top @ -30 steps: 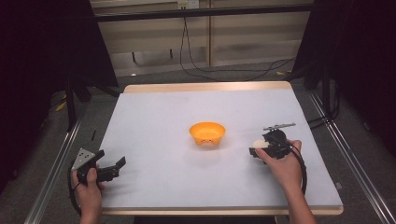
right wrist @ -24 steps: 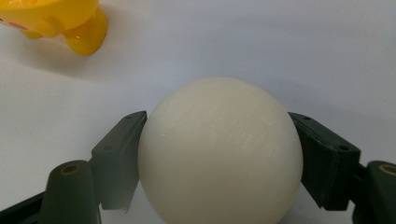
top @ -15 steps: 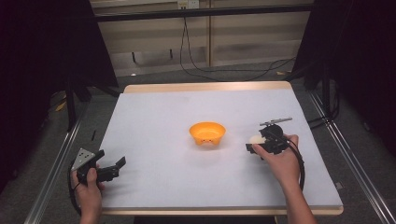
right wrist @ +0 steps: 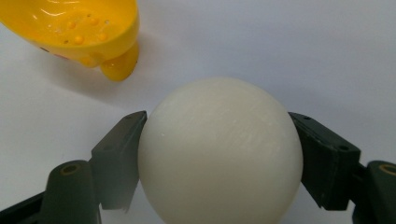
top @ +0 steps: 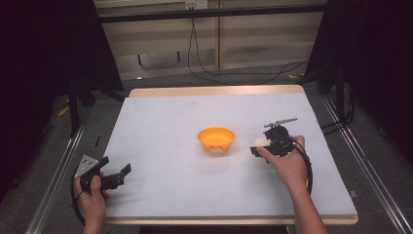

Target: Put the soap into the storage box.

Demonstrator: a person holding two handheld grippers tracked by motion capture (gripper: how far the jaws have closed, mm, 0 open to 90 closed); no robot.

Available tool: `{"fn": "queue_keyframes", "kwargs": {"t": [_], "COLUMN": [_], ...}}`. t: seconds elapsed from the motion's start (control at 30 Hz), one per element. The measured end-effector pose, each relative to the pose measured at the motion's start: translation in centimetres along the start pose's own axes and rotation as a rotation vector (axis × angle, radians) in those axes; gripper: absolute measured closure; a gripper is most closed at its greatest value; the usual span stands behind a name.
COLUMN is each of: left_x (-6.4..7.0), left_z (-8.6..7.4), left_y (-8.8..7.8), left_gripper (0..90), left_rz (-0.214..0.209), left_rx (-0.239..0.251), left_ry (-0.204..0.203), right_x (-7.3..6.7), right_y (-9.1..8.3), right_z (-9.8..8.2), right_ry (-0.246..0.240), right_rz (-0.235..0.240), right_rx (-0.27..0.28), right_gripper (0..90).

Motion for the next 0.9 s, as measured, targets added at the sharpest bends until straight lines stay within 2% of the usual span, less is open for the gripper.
{"fn": "queue_keyframes", "kwargs": {"t": [0.4,0.53,0.9], "left_x": [0.0,-0.1,-0.1], "left_z": [0.0,0.0,0.0], "left_y": [0.0,-0.1,-0.1], "left_gripper": [2.0,2.0,2.0], "left_rz": [-0.001,0.005,0.0], "left_rx": [-0.003,-0.003,0.0], "left_ry": [-0.003,0.008,-0.003], "right_x": [-0.9,-1.3,-2.4], "right_y": [-0.1,-0.1,0.1], "right_z": [1.4,1.9,2.9], "right_ry": [-0.021,-0.022,-0.033], "right_rz": [0.009,0.021,0.02], "right_rx": [0.005,0.011,0.013], "right_gripper": [23.7,23.6,23.7]}}
Point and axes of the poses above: each handheld gripper's, and its own axes: y roughly forward along the jaws, z roughly out of its top, x roughly to its right, the point moved 1 cm from there along y, roughly forward along the jaws, and after that the axes turned 1 degree about -z, right-handed, at the moved point
